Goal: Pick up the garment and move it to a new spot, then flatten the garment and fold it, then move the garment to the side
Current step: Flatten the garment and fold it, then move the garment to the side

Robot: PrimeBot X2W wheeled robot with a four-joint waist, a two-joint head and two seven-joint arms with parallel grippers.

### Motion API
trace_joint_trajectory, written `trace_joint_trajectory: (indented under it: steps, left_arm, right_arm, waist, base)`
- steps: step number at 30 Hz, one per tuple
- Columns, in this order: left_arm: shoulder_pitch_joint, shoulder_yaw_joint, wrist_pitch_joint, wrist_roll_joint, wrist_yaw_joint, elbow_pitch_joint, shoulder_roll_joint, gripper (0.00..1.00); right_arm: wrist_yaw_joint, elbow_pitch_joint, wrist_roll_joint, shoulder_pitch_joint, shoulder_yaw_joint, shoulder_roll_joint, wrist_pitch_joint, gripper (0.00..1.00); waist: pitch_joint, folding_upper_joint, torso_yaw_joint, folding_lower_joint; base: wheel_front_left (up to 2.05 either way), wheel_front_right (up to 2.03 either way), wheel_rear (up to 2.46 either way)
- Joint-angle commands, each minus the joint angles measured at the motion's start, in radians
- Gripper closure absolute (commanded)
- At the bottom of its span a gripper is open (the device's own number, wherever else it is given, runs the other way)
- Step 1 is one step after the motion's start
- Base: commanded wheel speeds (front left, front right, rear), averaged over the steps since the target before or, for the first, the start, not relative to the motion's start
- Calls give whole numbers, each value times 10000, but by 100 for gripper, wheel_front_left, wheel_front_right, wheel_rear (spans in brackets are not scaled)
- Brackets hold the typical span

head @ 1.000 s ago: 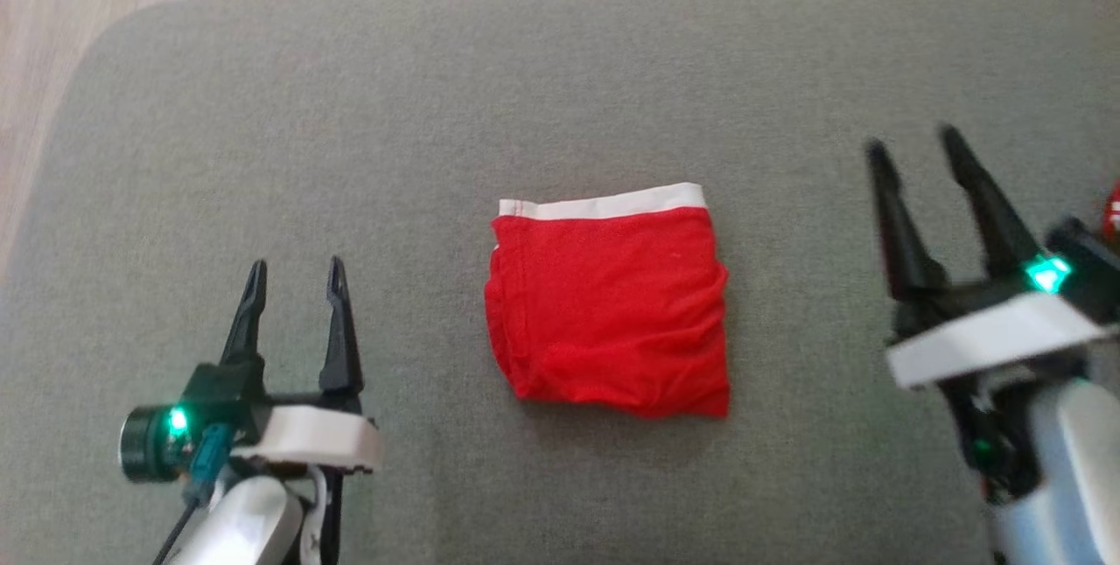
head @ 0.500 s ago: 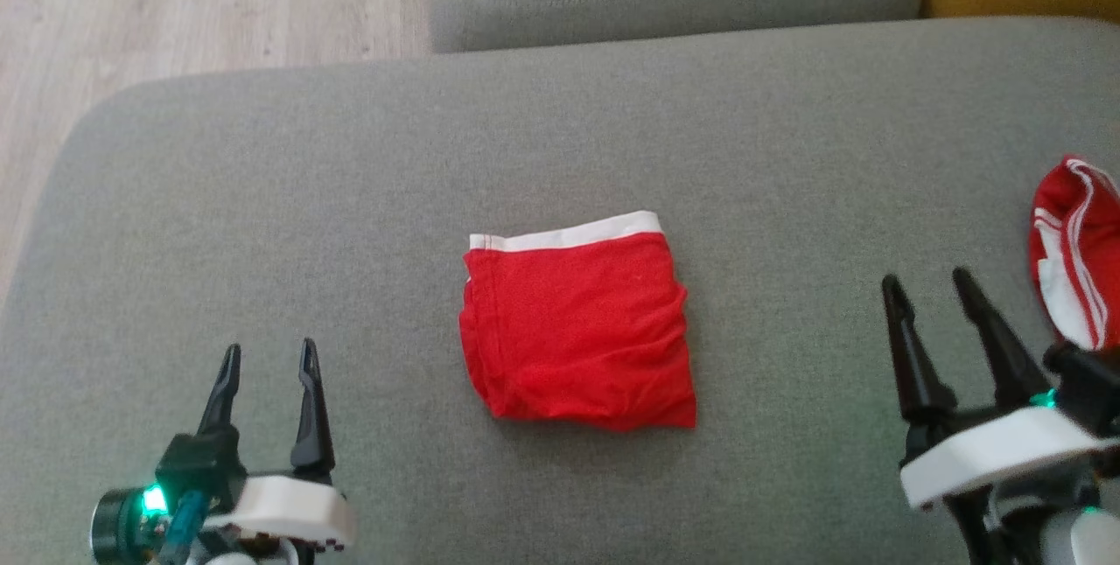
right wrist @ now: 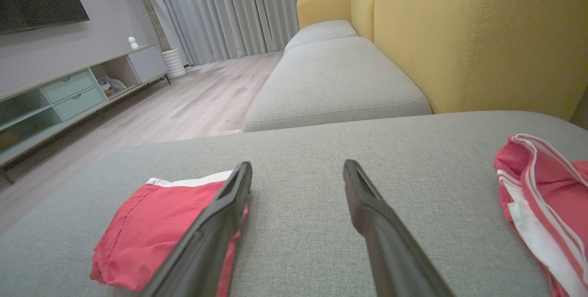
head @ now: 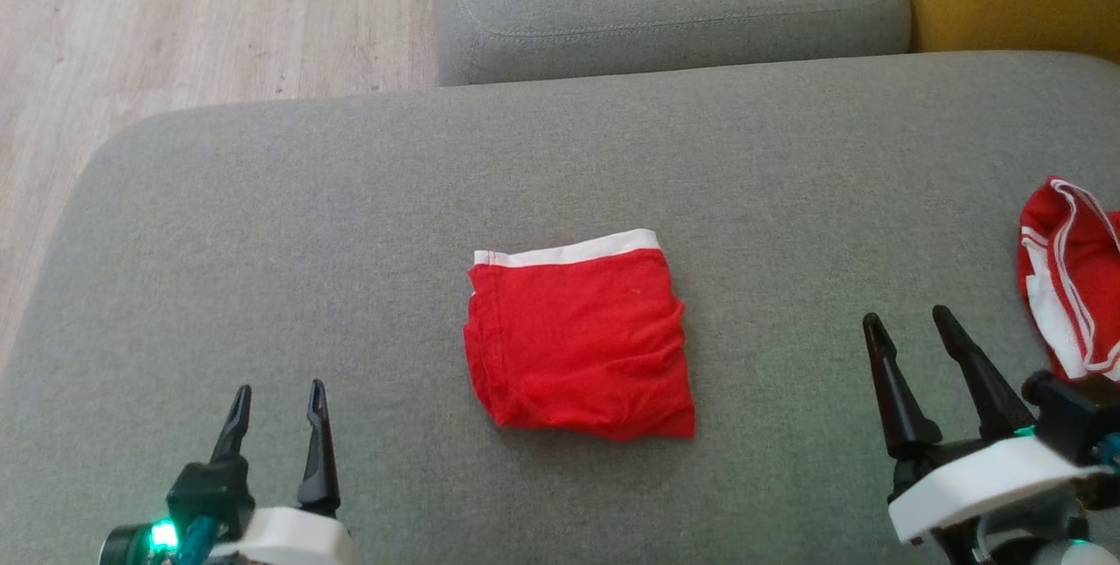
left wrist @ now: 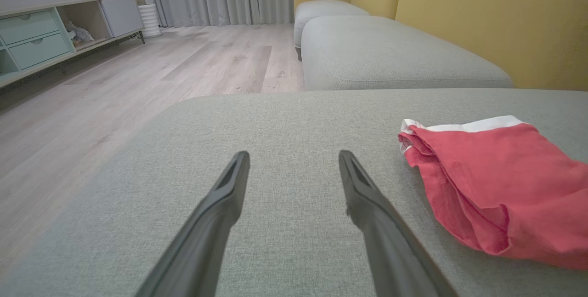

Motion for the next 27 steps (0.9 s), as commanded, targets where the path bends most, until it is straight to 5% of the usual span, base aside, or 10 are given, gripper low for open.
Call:
trace_joint_trajectory:
  steps: [1, 27]
  left_arm:
    - [-365, 405, -17, -62, 21, -305, 306, 0]
    - [-1066, 318, -317, 234, 86, -435, 263, 0]
  right_arm:
    - [-7, -414, -77, -273, 209, -116, 35, 0]
    - [-7, 125, 212, -867, 502, -261, 584, 0]
  waist:
    - [-1, 0, 11, 0]
    - [707, 0, 158, 0]
  base:
    - [0, 0, 0]
    - [0, 0, 0]
